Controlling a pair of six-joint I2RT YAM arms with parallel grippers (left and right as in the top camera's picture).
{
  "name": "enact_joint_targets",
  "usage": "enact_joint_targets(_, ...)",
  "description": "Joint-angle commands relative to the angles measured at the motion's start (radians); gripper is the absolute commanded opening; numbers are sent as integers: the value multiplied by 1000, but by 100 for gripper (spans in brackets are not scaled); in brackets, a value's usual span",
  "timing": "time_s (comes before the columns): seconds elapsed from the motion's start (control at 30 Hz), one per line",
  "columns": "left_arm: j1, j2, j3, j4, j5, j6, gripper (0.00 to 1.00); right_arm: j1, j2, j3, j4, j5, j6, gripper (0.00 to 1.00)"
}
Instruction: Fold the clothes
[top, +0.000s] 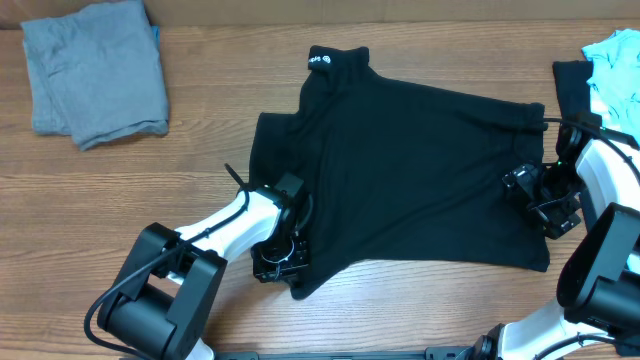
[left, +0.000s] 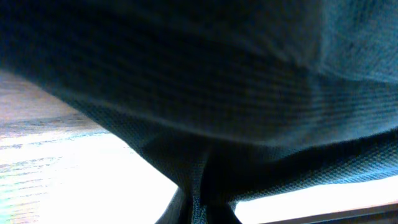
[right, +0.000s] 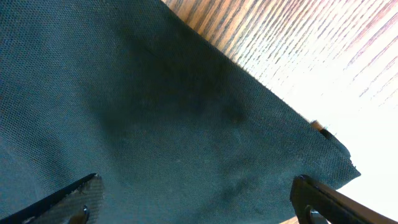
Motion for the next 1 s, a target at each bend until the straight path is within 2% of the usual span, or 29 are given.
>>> enact_joint_targets(0.0, 79, 42, 11, 11, -103, 5, 4, -4, -25, 0, -2, -33, -5, 100)
enact_joint_targets(0.23, 344, -5, 55, -122, -230, 5, 4, 20, -25, 0, -8, -76, -5, 100)
enact_joint_targets(0.37, 494, -84, 66, -137, -233, 29, 4, 51, -25, 0, -8, -76, -5, 100)
enact_joint_targets(0.63, 675, -316, 66, -180, -316, 34, 4, 148, -25, 0, 16, -76, -5, 100)
enact_joint_targets(0.67, 683, -341, 66, -182, -314, 43, 12, 157, -25, 0, 26, -75, -5, 100)
enact_joint_targets(0.7, 687, -367, 66, -187, -308, 53, 25, 165, -25, 0, 39, -76, -5, 100)
enact_joint_targets(0.73, 687, -388, 66, -195, -307, 58, 48, 173, -25, 0, 55, -76, -4, 100)
enact_joint_targets(0.77, 686, -403, 66, -203, -308, 58, 79, 178, -25, 0, 71, -76, -4, 100)
enact_joint_targets(0.8, 683, -414, 66, -212, -306, 58, 97, 181, -25, 0, 83, -76, -3, 100)
enact_joint_targets(0.83, 681, -420, 66, -222, -300, 58, 100, 182, -25, 0, 95, -76, 0, 100)
enact_joint_targets(0.97, 677, -421, 66, -255, -293, 65, 100, 182, -25, 0, 127, -80, 3, 98)
